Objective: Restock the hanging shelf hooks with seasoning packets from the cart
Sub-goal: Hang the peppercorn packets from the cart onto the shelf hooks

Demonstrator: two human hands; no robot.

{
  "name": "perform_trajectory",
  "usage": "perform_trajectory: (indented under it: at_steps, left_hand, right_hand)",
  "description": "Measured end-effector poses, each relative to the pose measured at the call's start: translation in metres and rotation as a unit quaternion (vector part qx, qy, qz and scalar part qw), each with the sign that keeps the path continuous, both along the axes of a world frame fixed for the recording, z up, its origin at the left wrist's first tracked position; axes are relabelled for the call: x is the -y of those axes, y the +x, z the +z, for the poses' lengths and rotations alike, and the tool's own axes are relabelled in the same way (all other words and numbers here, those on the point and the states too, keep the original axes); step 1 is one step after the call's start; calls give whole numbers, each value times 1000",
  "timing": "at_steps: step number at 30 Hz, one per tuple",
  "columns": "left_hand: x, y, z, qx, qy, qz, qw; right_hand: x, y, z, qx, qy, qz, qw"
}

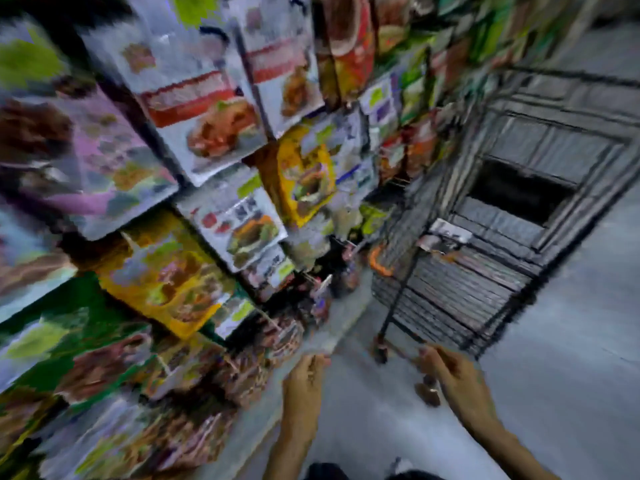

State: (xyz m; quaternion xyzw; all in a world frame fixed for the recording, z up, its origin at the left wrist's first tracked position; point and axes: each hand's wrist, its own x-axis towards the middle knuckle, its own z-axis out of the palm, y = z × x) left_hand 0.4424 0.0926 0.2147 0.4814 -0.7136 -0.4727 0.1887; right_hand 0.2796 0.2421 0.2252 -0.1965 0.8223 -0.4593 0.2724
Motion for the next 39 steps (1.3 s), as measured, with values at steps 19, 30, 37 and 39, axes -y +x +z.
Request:
perform_trajectory:
  at_steps: [19, 30, 37, 39]
  left_hand:
    - [149, -392, -51, 72, -111, -300, 945]
    - [234, -579, -141, 137, -116, -295, 938]
    - [226, -593, -170, 77, -155, -294, 940]
    - [226, -593, -171, 47, -167, -302, 938]
  right_hand:
    - [42, -271, -88, 52, 6, -340, 939]
    - [169, -467, -239, 114, 73, -312, 940]
    - [193, -509, -336, 199, 74, -334, 918]
    - [198, -514, -355, 229, 65, -326, 915]
